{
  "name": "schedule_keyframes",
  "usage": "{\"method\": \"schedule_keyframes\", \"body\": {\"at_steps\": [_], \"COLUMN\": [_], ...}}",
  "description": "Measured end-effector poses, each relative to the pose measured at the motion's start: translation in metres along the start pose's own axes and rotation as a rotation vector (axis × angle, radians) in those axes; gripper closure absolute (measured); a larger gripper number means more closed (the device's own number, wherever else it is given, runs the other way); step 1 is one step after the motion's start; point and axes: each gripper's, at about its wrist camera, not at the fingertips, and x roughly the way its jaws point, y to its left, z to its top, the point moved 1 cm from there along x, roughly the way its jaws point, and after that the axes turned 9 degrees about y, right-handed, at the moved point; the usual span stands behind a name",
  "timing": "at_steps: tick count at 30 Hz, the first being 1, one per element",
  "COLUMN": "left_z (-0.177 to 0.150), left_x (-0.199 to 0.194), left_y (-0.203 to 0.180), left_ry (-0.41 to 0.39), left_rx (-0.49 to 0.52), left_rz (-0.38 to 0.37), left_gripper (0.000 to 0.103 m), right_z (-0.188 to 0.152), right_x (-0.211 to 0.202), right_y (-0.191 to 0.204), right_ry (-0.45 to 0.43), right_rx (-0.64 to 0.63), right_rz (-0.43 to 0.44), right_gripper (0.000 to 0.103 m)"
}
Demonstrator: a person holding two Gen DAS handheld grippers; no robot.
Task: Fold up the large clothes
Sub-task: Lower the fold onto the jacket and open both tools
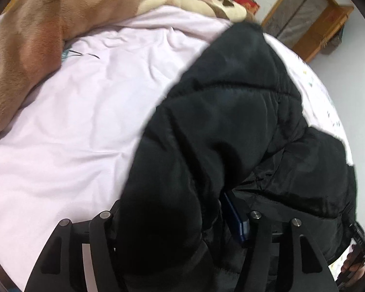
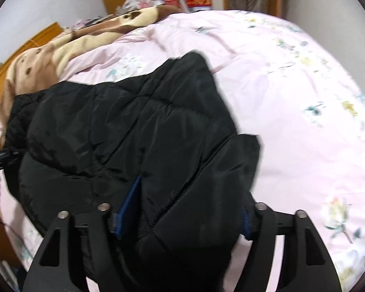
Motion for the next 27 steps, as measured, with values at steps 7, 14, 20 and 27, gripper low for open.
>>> {"method": "schedule_keyframes", "body": {"at_steps": [7, 14, 20, 27], "left_z": [-0.015, -0.047, -0.101, -0.15], "left_x": [-0.048, -0.091, -0.118, -0.126], "left_y": [0.0, -0.018, -0.056, -0.092], "left_ry": [-0.098, -0.154, -0.205, -0.215], "left_rx": [0.001, 0.058, 0.106, 0.187], "left_rz": [0.066, 0.058, 0.062, 0.077], "left_gripper": [0.039, 0.035, 0.033, 0.028], "right_z": [-0.01, -0.04, -0.072, -0.096], "right_x": [-0.04, -0.089, -0.114, -0.124], "right_y": [-0.006, 0.013, 0.041, 0.068], "right_ry": [-0.082, -0.161, -0.164, -0.16], "right_rx": [0.018, 0.038, 0.069, 0.059], "right_rz": [-0.176, -0.13, -0.025, 0.017], "right_gripper": [0.033, 0.033, 0.032, 0.029]}}
